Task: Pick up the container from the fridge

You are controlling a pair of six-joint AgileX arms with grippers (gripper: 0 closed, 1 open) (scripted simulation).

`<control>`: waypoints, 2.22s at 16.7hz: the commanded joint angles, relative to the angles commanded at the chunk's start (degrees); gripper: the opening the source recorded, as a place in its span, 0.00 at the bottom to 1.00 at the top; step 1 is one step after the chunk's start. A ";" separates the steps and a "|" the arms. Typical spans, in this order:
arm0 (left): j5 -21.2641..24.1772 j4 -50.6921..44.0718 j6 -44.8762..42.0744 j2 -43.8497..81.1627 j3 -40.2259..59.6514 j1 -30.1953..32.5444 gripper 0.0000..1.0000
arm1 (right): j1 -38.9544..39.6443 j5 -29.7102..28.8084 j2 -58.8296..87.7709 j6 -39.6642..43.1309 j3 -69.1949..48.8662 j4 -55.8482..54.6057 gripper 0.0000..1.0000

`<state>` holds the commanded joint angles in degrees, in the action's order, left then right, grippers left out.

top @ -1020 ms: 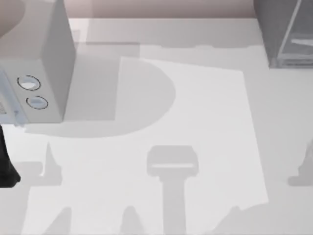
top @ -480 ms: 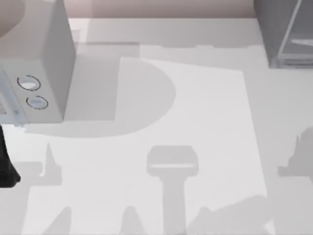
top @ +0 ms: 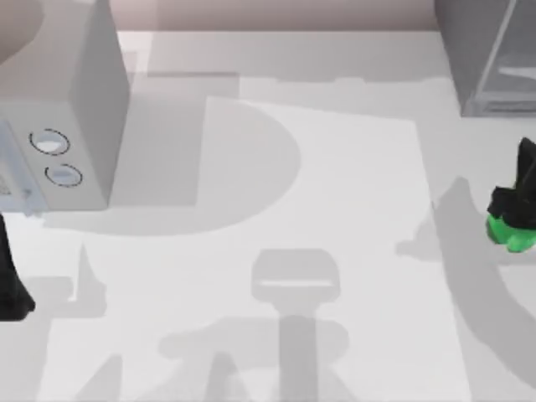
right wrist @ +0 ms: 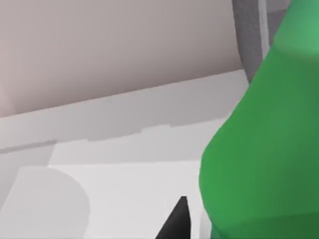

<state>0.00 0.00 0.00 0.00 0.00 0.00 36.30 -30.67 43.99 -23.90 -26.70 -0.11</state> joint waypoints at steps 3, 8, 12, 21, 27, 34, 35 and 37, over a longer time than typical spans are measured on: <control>0.00 0.00 0.00 0.00 0.00 0.00 1.00 | 12.02 -10.79 16.73 -8.09 -8.27 1.93 0.00; 0.00 0.00 0.00 0.00 0.00 0.00 1.00 | 30.56 -29.76 43.54 -19.90 -22.63 4.73 0.00; 0.00 0.00 0.00 0.00 0.00 0.00 1.00 | 41.79 -43.27 59.88 -26.31 -32.58 5.91 0.00; 0.00 0.00 0.00 0.00 0.00 0.00 1.00 | 48.30 -51.91 69.04 -29.66 -38.81 6.33 0.00; 0.00 0.00 0.00 0.00 0.00 0.00 1.00 | 46.95 -51.19 71.05 -24.88 -37.28 0.08 0.00; 0.00 0.00 0.00 0.00 0.00 0.00 1.00 | 42.64 -47.68 75.32 -9.83 -33.42 -25.92 0.00; 0.00 0.00 0.00 0.00 0.00 0.00 1.00 | 42.06 -47.21 75.73 -7.92 -32.92 -28.59 0.00; 0.00 0.00 0.00 0.00 0.00 0.00 1.00 | 41.12 -46.47 76.23 -5.02 -32.12 -32.16 0.00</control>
<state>0.00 0.00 0.00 0.00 0.00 0.00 77.42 -77.14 120.22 -28.92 -58.82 -32.27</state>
